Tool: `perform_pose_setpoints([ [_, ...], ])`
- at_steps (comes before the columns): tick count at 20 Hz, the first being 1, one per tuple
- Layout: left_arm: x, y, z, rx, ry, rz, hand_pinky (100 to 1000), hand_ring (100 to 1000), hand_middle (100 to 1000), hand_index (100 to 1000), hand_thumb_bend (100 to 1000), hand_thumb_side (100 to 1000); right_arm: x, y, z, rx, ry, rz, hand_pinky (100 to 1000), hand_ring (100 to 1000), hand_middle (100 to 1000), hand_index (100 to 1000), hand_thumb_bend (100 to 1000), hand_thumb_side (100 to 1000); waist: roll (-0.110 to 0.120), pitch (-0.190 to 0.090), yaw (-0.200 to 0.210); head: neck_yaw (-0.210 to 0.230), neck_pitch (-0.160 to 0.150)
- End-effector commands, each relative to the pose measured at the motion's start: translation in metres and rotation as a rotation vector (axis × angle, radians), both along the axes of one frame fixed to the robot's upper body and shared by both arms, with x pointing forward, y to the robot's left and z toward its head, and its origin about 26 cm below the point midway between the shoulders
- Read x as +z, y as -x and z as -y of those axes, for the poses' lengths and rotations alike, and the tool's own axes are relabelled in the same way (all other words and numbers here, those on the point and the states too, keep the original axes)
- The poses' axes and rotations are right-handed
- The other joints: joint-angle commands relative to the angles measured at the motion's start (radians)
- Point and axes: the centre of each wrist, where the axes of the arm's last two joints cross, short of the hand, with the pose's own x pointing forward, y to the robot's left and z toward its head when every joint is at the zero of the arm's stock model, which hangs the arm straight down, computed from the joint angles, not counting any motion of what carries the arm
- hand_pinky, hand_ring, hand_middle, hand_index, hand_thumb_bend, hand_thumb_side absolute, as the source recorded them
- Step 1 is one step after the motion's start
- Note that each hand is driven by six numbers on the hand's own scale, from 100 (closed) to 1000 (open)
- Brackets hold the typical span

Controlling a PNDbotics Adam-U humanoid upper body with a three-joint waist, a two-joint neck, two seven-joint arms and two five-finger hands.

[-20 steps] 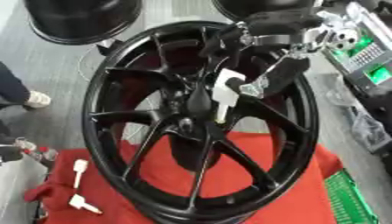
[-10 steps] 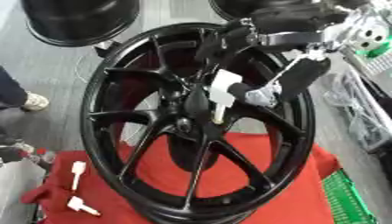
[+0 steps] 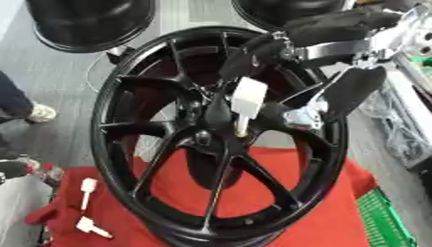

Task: Pull the pin out of the wheel hub.

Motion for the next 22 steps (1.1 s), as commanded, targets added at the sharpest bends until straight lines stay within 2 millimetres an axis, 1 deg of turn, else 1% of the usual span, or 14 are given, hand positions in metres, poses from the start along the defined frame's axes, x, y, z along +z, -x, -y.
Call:
perform_pose_setpoints([
  [1, 0.006, 0.001, -0.005, 0.008, -0.017, 0.018, 745, 693, 677, 766, 178, 989, 0.004, -0.003, 0.004, -0.028, 0.034, 0.025, 810, 899, 940, 955, 100, 670, 0.001, -0.02, 0.001, 0.001, 0.004],
  [6, 0.006, 0.001, -0.004, 0.006, -0.016, 0.019, 745, 693, 676, 766, 178, 989, 0.002, -0.013, 0.005, -0.06, 0.029, 0.054, 832, 930, 944, 954, 100, 569, 0.002, -0.018, 0.006, -0.001, 0.006],
  [9, 0.006, 0.0, -0.004, 0.004, -0.016, 0.019, 745, 693, 676, 767, 178, 989, 0.0, -0.018, 0.007, -0.081, 0.027, 0.073, 841, 936, 945, 954, 100, 570, 0.001, -0.018, 0.008, -0.002, 0.006],
  [16, 0.007, -0.001, -0.003, 0.002, -0.016, 0.021, 745, 693, 675, 766, 178, 989, -0.009, -0.031, 0.01, -0.126, 0.052, 0.086, 844, 937, 944, 954, 100, 604, 0.0, -0.016, 0.013, -0.003, 0.006],
  [22, 0.008, -0.001, -0.003, 0.001, -0.015, 0.024, 745, 693, 674, 766, 178, 989, -0.015, -0.036, 0.011, -0.136, 0.078, 0.085, 838, 925, 937, 951, 100, 638, -0.002, -0.015, 0.016, -0.003, 0.007],
])
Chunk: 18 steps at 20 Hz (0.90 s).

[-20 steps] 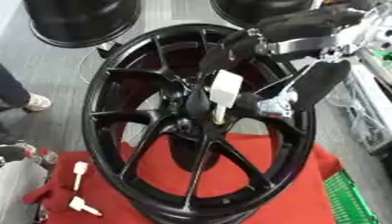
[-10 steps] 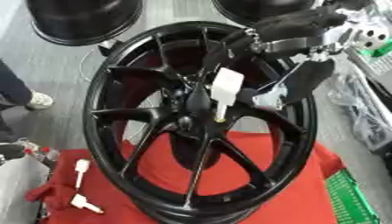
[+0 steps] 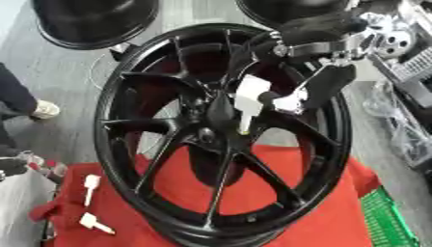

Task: Pull the pin out of the wheel hub.

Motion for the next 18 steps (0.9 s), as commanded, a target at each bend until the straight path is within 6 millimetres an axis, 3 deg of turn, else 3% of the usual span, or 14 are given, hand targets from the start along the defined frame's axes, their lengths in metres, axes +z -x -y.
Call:
perform_pose_setpoints([
  [1, 0.0076, -0.0007, -0.0034, 0.003, -0.014, 0.021, 745, 693, 674, 766, 178, 988, 0.0066, -0.0003, 0.0024, -0.009, 0.02, 0.027, 837, 923, 936, 950, 100, 646, -0.002, -0.015, 0.001, -0.001, -0.001],
  [11, 0.0082, -0.0007, -0.0038, 0.005, -0.014, 0.021, 745, 693, 673, 766, 178, 988, 0.005, 0.0027, 0.0001, 0.0, 0.073, 0.011, 812, 889, 926, 946, 100, 737, -0.003, -0.016, 0.0, 0.001, 0.0],
  [15, 0.0081, -0.0007, -0.0038, 0.006, -0.014, 0.021, 745, 693, 672, 767, 178, 988, 0.0021, 0.0025, -0.0014, -0.001, 0.089, 0.008, 789, 863, 922, 943, 100, 746, -0.003, -0.016, 0.0, 0.002, 0.002],
  [18, 0.008, -0.0006, -0.0038, 0.007, -0.014, 0.021, 745, 693, 672, 766, 178, 988, -0.0016, 0.0009, -0.0019, -0.006, 0.103, 0.005, 772, 842, 919, 942, 100, 705, -0.002, -0.015, 0.0, 0.002, 0.002],
])
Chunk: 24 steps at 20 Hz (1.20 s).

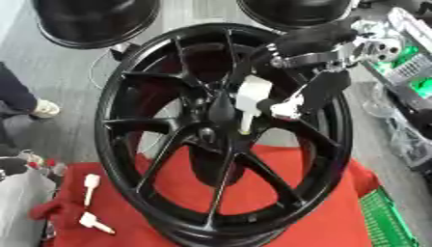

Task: Pull the pin out of the wheel hub.

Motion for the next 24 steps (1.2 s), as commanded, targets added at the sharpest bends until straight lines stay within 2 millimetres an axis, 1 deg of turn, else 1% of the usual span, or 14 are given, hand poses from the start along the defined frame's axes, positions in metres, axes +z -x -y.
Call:
perform_pose_setpoints([
  [1, 0.0078, -0.0004, -0.0038, 0.007, -0.014, 0.021, 745, 693, 672, 766, 178, 988, 0.0052, 0.0008, 0.0014, -0.007, 0.024, 0.027, 770, 841, 919, 942, 100, 704, 0.002, -0.015, 0.0, 0.001, 0.002],
  [6, 0.0076, -0.0004, -0.0037, 0.007, -0.014, 0.021, 745, 693, 671, 766, 178, 989, 0.0, -0.0027, 0.0013, -0.015, 0.042, 0.025, 754, 829, 921, 941, 100, 693, 0.002, -0.014, 0.001, 0.001, 0.002],
  [8, 0.0076, -0.0004, -0.0036, 0.007, -0.014, 0.021, 745, 693, 670, 766, 178, 988, -0.0012, -0.0036, 0.0011, -0.016, 0.047, 0.025, 743, 821, 920, 939, 100, 660, 0.002, -0.014, 0.001, 0.001, 0.003],
  [9, 0.0075, -0.0003, -0.0036, 0.007, -0.013, 0.021, 745, 692, 670, 766, 178, 988, -0.0017, -0.004, 0.0009, -0.016, 0.049, 0.026, 738, 817, 920, 939, 100, 630, 0.002, -0.014, 0.001, 0.001, 0.003],
  [10, 0.0074, -0.0003, -0.0036, 0.007, -0.013, 0.021, 745, 692, 670, 766, 178, 989, -0.002, -0.0043, 0.0008, -0.015, 0.051, 0.026, 723, 803, 921, 938, 100, 574, 0.003, -0.014, 0.002, 0.0, 0.003],
  [11, 0.0073, -0.0002, -0.0036, 0.007, -0.013, 0.021, 745, 693, 670, 766, 178, 989, -0.0023, -0.0045, 0.0006, -0.014, 0.053, 0.027, 718, 798, 921, 937, 100, 539, 0.003, -0.014, 0.002, 0.0, 0.003],
  [14, 0.0072, -0.0003, -0.0034, 0.007, -0.013, 0.021, 745, 692, 670, 766, 178, 989, -0.0029, -0.005, 0.0, -0.01, 0.056, 0.029, 673, 750, 916, 929, 100, 320, 0.003, -0.014, 0.003, -0.001, 0.003],
  [15, 0.0072, -0.0003, -0.0034, 0.007, -0.013, 0.02, 745, 692, 670, 766, 178, 989, -0.0029, -0.005, -0.0001, -0.009, 0.057, 0.03, 663, 739, 912, 925, 100, 300, 0.003, -0.014, 0.003, -0.001, 0.003],
  [18, 0.007, -0.0002, -0.0033, 0.007, -0.012, 0.02, 745, 691, 669, 766, 178, 989, -0.0016, -0.0047, -0.0002, -0.008, 0.052, 0.032, 611, 676, 889, 906, 100, 294, 0.003, -0.013, 0.004, -0.001, 0.003],
  [19, 0.007, -0.0002, -0.0033, 0.008, -0.012, 0.02, 745, 690, 668, 766, 178, 989, -0.0011, -0.0046, -0.0001, -0.008, 0.048, 0.032, 573, 629, 862, 884, 100, 290, 0.003, -0.013, 0.004, -0.001, 0.004],
  [20, 0.0069, -0.0001, -0.0033, 0.008, -0.012, 0.02, 745, 690, 668, 766, 178, 989, -0.0007, -0.0045, 0.0, -0.009, 0.045, 0.031, 573, 629, 862, 884, 100, 290, 0.003, -0.013, 0.004, -0.001, 0.004],
  [21, 0.0069, -0.0001, -0.0033, 0.008, -0.012, 0.02, 745, 688, 667, 766, 178, 990, -0.0003, -0.0043, 0.0001, -0.009, 0.041, 0.03, 523, 586, 820, 846, 100, 288, 0.003, -0.013, 0.004, 0.0, 0.004],
  [24, 0.0067, 0.0, -0.0033, 0.009, -0.013, 0.019, 745, 688, 667, 766, 178, 990, 0.0007, -0.0033, 0.0003, -0.009, 0.034, 0.028, 523, 586, 819, 846, 100, 288, 0.003, -0.012, 0.004, 0.0, 0.004],
])
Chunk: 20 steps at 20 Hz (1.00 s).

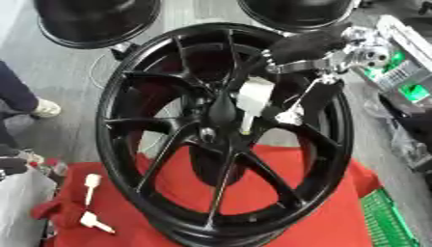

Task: Pull the pin out of the wheel hub.

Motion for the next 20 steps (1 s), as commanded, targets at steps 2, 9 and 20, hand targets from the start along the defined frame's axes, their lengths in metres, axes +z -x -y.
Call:
perform_pose_setpoints([
  [2, 0.007, 0.0, -0.003, 0.009, -0.013, 0.019, 745, 690, 667, 766, 178, 987, 0.007, 0.001, 0.004, -0.007, 0.004, 0.011, 430, 502, 715, 733, 100, 364, 0.002, -0.012, 0.001, 0.0, 0.004],
  [9, 0.007, 0.0, -0.004, 0.013, -0.011, 0.019, 745, 690, 666, 766, 179, 989, 0.015, 0.006, 0.005, 0.026, -0.093, 0.0, 274, 384, 483, 520, 100, 242, 0.001, -0.014, 0.003, 0.001, 0.005],
  [20, 0.008, 0.0, -0.004, 0.013, -0.013, 0.014, 745, 690, 665, 766, 180, 988, 0.03, 0.01, 0.011, 0.031, -0.212, -0.023, 180, 307, 428, 463, 100, 210, -0.007, -0.02, 0.005, 0.002, 0.007],
])
